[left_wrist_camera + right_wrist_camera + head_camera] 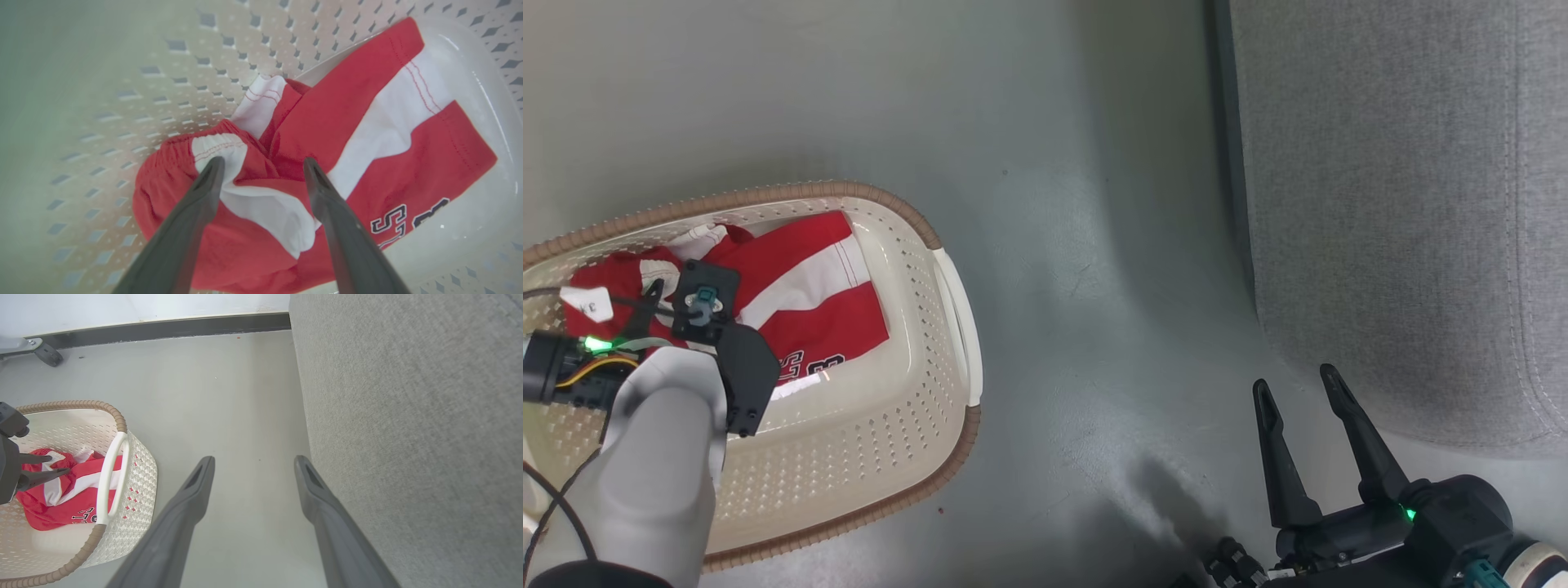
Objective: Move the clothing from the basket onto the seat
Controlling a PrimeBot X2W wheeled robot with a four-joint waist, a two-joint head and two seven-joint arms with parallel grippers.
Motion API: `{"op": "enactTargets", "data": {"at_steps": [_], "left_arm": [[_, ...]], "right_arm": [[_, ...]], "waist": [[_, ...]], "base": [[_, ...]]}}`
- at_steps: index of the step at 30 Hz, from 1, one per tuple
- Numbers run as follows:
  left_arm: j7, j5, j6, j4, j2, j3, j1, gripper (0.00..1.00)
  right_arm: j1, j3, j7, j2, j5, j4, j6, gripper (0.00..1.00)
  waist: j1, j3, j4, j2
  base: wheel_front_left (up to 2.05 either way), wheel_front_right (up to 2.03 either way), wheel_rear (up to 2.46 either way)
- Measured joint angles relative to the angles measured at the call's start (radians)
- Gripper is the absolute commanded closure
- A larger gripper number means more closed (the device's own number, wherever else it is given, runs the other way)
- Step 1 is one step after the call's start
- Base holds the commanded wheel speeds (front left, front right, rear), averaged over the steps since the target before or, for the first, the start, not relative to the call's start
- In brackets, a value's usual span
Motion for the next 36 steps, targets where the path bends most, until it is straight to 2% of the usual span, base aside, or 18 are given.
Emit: {"op": "enactTargets", "data": {"at_steps": [15,24,33,35,36], "left_arm": [[0.077,0.018,0.016,0.095,-0.006,0.035,-0.055,0.0],[0.159,0.005,0.016,0.15,-0.042,0.181,-0.086,0.0],[0.195,0.019,0.016,0.171,-0.066,0.22,-0.112,0.0],[0.202,0.02,0.016,0.174,-0.069,0.234,-0.117,0.16],[0.21,0.02,0.016,0.178,-0.072,0.246,-0.118,0.2]], "right_arm": [[0.0,0.006,0.0,0.005,-0.008,0.001,0.0,0.0],[0.004,0.005,0.0,0.007,-0.009,-0.002,0.0,0.0],[0.005,0.004,0.0,0.007,-0.017,-0.009,0.0,0.0],[0.005,0.005,0.0,0.007,-0.018,-0.01,0.0,0.0],[0.005,0.004,0.0,0.007,-0.019,-0.012,0.0,0.0]], "waist": [[0.0,0.014,0.006,-0.0002],[0.0,0.017,0.007,-0.0002],[0.0,0.023,0.012,-0.0001],[-0.0001,0.024,0.013,-0.0001],[0.0,0.024,0.014,-0.0001]], "base": [[0.0,0.0,0.0],[0.0,0.0,0.0],[0.0,0.0,0.0],[0.0,0.0,0.0],[0.0,0.0,0.0]]}}
